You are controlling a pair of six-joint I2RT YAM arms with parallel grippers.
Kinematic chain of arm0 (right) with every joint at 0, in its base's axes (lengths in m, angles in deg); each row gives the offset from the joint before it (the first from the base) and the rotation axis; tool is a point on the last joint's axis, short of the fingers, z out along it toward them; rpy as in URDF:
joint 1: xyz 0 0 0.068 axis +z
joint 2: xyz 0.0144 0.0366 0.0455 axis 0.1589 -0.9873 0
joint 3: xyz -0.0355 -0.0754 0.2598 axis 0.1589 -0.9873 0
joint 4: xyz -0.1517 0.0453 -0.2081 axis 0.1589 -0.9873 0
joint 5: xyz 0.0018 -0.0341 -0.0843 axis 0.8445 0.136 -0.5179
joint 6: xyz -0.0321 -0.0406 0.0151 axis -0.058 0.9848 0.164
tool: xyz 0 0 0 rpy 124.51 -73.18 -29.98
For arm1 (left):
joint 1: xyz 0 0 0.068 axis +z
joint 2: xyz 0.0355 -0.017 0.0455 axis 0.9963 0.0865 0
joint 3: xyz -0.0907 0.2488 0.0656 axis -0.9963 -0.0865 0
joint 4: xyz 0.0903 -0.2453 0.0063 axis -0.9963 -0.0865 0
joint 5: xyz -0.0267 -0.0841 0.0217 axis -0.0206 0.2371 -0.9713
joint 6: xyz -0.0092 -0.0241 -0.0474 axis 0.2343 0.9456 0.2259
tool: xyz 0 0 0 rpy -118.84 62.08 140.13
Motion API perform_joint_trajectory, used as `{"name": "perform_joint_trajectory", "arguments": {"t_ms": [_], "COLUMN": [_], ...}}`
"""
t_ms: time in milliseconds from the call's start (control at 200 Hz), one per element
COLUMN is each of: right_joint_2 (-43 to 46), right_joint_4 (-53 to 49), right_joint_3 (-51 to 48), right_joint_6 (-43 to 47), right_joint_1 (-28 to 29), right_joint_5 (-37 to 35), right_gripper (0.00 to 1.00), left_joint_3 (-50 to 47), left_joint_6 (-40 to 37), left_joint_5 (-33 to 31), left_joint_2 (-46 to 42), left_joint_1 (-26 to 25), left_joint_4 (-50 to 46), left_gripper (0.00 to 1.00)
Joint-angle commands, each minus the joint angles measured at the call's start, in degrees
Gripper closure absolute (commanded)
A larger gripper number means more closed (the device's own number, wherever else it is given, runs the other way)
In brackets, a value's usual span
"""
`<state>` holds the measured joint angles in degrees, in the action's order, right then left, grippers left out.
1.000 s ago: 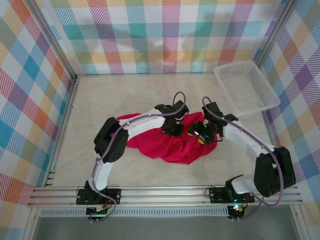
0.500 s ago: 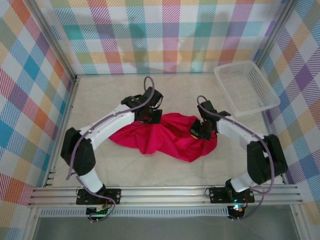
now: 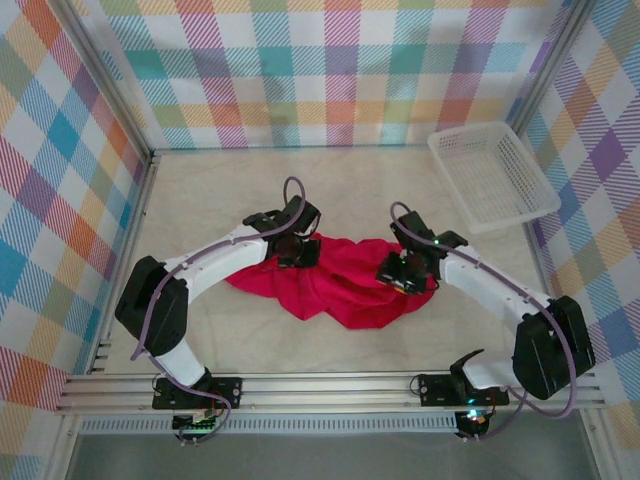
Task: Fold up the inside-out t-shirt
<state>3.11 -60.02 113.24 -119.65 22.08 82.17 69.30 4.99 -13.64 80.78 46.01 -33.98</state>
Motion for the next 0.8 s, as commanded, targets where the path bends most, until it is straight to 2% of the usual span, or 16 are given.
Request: {"name": "perform_joint_trajectory", "arguments": {"t_ms": [0, 115, 235, 365, 430, 485, 565, 610, 695, 795], "right_joint_2": [-1.1, -8.1, -15.4, -18.6, -20.1, -21.8, -24.7, -26.3, -27.8, -28.4], "right_joint_4": [1.0, 7.6, 8.3, 10.3, 10.0, 8.7, 3.9, 1.6, 0.9, 0.6], "right_joint_3": [4.4, 6.6, 9.7, 9.4, 10.0, 11.2, 14.5, 16.3, 17.9, 18.7], "right_joint_6": [1.1, 2.1, 3.5, 4.1, 4.9, 5.7, 5.9, 5.8, 5.8, 4.4], "right_joint_1": [3.7, 6.2, 8.7, 9.0, 8.9, 8.9, 8.8, 8.6, 8.2, 8.0], "right_joint_5": [2.1, 8.7, 9.6, 8.7, 6.2, 2.9, -5.7, -9.5, -12.4, -12.5], "right_gripper": [0.62, 0.78, 0.86, 0.88, 0.83, 0.74, 0.58, 0.43, 0.40, 0.36], "left_joint_3": [-1.3, -0.9, -0.4, -0.2, 0.0, 0.1, 0.0, -0.2, -0.8, -2.1], "left_joint_6": [1.7, 1.4, 1.2, 1.3, 1.3, 1.2, 1.2, 1.2, 1.5, 1.8], "left_joint_5": [2.3, 1.7, 0.9, 0.0, -0.7, -1.0, -0.8, -0.6, -0.4, -0.7], "left_joint_2": [-1.3, -1.0, -1.5, -2.4, -2.5, -2.6, -2.9, -3.2, -3.9, -5.0], "left_joint_1": [-0.2, -0.2, -0.2, -0.1, -0.1, 0.0, 0.0, 0.0, 0.0, 0.0], "left_joint_4": [2.4, 1.6, 0.6, 0.0, -0.5, -0.9, -1.1, -1.1, -1.0, -0.7], "left_gripper": [1.00, 1.00, 1.00, 1.00, 1.00, 1.00, 1.00, 1.00, 1.00, 1.00]}}
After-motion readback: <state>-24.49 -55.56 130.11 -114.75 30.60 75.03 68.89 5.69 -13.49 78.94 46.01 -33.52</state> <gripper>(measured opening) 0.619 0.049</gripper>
